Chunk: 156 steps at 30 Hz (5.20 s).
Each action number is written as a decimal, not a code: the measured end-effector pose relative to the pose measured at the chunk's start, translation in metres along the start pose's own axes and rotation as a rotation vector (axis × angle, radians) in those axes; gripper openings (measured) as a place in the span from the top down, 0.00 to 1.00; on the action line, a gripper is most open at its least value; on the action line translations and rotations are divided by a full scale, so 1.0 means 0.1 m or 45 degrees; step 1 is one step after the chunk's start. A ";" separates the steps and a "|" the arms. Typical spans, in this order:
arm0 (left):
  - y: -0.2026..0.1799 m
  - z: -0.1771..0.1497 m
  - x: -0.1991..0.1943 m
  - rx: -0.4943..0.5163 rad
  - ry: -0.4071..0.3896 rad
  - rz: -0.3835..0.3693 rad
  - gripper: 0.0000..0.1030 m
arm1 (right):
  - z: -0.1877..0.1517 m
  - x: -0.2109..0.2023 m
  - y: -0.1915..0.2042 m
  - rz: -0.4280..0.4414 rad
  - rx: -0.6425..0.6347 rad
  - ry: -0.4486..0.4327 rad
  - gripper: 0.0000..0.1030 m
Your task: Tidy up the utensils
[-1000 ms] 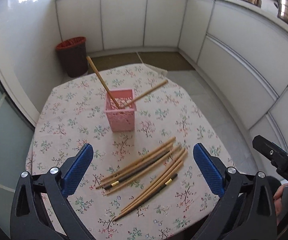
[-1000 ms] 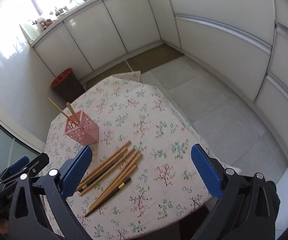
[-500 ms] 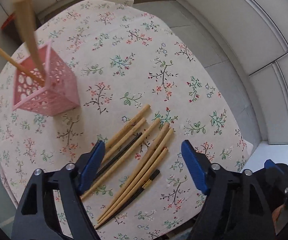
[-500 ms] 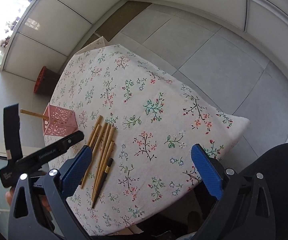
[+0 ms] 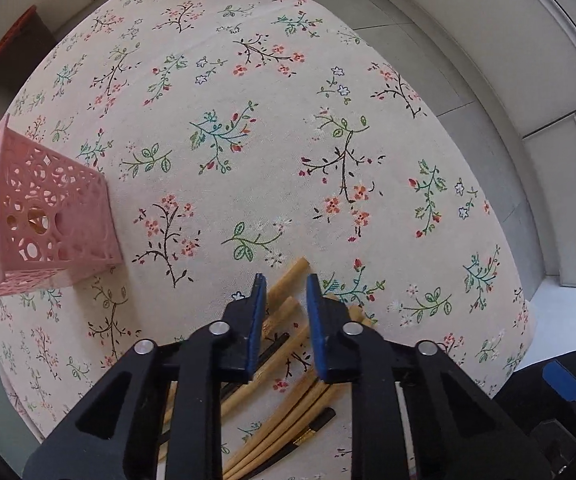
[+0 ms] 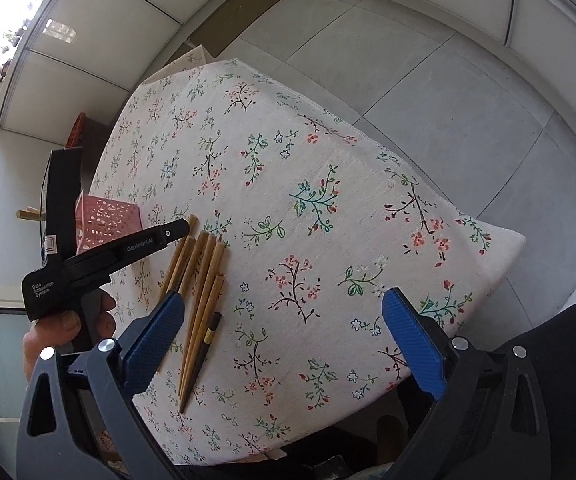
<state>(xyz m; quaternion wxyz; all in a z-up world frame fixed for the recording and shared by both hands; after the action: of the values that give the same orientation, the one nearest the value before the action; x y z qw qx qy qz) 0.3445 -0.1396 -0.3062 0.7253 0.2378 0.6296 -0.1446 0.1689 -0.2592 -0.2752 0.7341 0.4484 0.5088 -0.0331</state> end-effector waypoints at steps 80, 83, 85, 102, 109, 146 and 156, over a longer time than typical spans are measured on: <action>-0.16 -0.62 -0.35 0.217 -0.485 -0.225 0.54 | 0.28 0.55 -0.43 0.114 0.284 0.107 0.92; -0.10 -0.60 -0.36 0.202 -0.508 -0.160 0.46 | 0.27 0.60 -0.38 0.119 0.263 0.116 0.92; -0.11 -0.60 -0.31 0.207 -0.483 -0.154 0.46 | 0.25 0.62 -0.37 0.125 0.258 0.127 0.92; -0.23 -0.60 -0.08 0.284 -0.381 -0.232 0.74 | 0.23 0.66 -0.44 0.108 0.294 0.161 0.92; -0.28 -0.57 0.01 0.338 -0.307 -0.077 0.88 | 0.23 0.72 -0.39 0.074 0.263 0.163 0.92; 1.29 -1.57 -2.46 -0.587 -1.107 0.230 0.94 | -0.54 -0.95 2.26 0.393 -0.924 -0.363 0.92; 1.83 -1.53 -3.13 -0.851 -1.390 0.045 0.94 | -0.28 -1.38 2.68 0.490 -0.964 -0.503 0.92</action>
<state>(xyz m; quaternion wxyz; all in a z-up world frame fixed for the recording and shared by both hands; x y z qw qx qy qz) 0.2568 0.0680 0.0169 0.9789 -0.0986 0.1769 -0.0290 0.2176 -0.1366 -0.0033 0.9217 0.2204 0.2433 0.2068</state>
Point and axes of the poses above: each gripper's, at about its wrist camera, not at the fingertips, and x roughly the way its jaws point, y to its left, z to its top, the point moved 6 cm from there along x, roughly the way its jaws point, and after that the axes turned 9 degrees about z, right-handed, at the moved point
